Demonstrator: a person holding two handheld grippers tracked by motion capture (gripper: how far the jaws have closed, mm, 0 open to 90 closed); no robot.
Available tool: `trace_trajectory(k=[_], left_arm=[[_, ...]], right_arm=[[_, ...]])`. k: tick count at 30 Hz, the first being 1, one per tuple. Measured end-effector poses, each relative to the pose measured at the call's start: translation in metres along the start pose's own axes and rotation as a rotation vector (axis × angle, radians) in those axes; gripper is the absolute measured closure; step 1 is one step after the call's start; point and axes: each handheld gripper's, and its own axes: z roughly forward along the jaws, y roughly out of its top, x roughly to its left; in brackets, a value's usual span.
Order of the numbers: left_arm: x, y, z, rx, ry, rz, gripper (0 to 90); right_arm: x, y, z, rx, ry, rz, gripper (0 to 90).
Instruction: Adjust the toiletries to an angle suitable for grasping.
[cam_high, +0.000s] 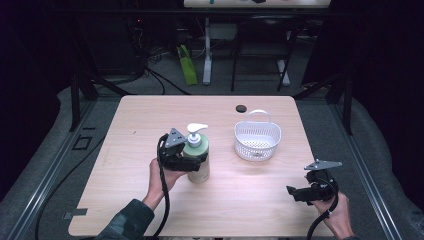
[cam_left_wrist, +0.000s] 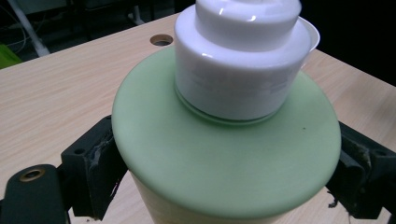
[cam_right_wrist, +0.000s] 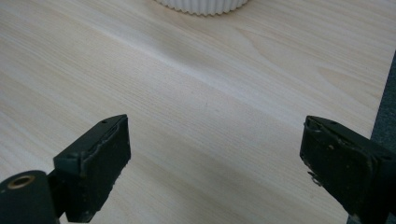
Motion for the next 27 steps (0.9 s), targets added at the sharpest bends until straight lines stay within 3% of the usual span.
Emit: trace_trajectory(k=[27], left_arm=[[-0.03, 0.018, 0.032, 0.01, -0.101, 0.065, 11.5]], right_arm=[[0.003, 0.001, 0.002, 0.001, 0.001, -0.019, 8.5]])
